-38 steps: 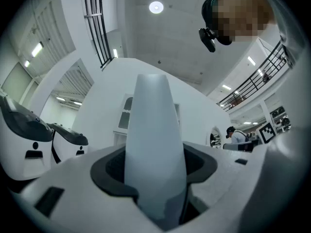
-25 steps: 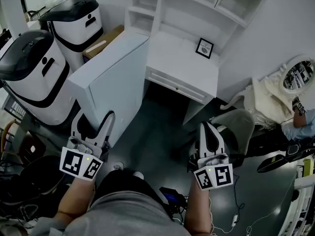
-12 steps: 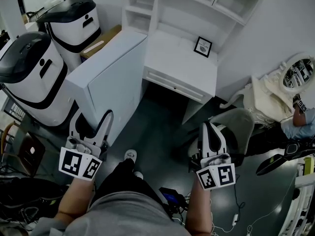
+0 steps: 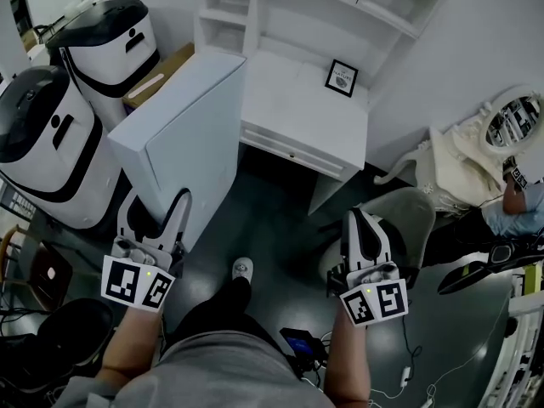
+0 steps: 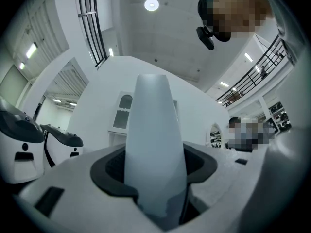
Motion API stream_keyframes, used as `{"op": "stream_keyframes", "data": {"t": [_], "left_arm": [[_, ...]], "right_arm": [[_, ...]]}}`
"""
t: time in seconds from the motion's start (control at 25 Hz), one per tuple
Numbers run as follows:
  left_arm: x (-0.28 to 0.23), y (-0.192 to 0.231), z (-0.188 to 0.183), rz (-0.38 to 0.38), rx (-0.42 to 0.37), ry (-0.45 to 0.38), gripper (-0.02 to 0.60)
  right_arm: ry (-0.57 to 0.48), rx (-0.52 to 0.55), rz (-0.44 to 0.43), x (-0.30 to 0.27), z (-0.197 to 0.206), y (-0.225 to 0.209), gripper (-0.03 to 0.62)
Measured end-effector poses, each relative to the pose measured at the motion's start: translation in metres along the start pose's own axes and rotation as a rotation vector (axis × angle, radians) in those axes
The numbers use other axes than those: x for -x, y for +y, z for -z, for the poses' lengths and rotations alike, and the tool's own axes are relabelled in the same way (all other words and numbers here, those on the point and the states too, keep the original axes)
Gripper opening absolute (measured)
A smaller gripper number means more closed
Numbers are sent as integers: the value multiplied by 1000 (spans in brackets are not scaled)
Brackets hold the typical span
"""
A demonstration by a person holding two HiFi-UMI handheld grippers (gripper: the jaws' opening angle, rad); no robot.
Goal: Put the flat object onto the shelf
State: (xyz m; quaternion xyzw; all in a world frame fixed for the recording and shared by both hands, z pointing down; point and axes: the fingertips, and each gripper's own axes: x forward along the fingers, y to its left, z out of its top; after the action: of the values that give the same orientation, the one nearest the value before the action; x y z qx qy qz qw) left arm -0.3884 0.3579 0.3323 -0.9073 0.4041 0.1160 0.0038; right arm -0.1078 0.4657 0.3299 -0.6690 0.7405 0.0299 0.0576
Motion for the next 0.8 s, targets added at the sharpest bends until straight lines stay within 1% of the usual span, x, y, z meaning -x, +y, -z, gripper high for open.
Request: {"op": "stream_keyframes", "data": {"t": [0.36, 0.8], "left_arm": [[-84, -2, 20, 10, 5, -4, 268], [-183, -2, 36, 25, -17, -9, 268]], "right_arm": [[16, 10, 7, -46, 5, -58, 29], [16, 1, -19, -122, 12, -115, 29]]}}
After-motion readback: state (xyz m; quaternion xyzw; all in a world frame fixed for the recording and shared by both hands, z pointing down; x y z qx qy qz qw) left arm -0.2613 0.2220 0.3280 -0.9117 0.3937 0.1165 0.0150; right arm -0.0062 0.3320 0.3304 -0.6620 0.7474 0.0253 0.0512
